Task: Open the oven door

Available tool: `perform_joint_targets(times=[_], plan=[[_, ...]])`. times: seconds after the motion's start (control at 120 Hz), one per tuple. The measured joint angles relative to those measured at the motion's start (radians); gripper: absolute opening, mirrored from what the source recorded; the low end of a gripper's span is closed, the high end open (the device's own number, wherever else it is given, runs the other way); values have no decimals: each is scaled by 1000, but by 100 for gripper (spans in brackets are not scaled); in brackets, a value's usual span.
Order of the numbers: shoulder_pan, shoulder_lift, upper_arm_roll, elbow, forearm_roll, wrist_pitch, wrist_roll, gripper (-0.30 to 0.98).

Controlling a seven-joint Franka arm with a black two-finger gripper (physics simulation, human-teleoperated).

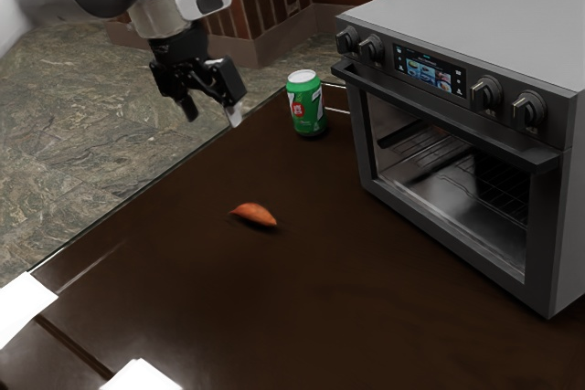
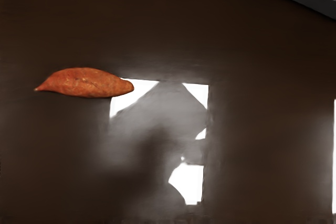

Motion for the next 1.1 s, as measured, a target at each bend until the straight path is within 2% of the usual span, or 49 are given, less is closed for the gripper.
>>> perform_joint_targets(times=[0.15, 0.208, 0.25, 0.3, 0.358, 0.433, 0.483, 0.533, 0.692, 0.75, 0.95, 1.017, 1.1], plan=[[2, 4, 1, 10, -13, -43, 53, 69], [7, -89, -5, 33, -27, -50, 86, 69], [28, -183, -96, 52, -90, -30, 171, 69], [12, -229, -227, 60, -125, -4, 280, 69], [-57, -231, -350, 48, -88, 31, 401, 69], [-180, -229, -406, -24, -54, 108, 545, 68], [-223, -226, -417, -47, -40, 156, 631, 68], [-218, -223, -422, -73, -31, 202, 709, 68], [-48, -200, -419, -89, -4, 300, 913, 68], [-14, -185, -419, -90, 7, 327, 975, 69], [-38, -143, -417, -146, 76, 422, 1155, 68], [-38, -145, -392, -202, 80, 463, 1213, 68], [-28, -195, -382, -346, 82, 549, 1284, 68]])
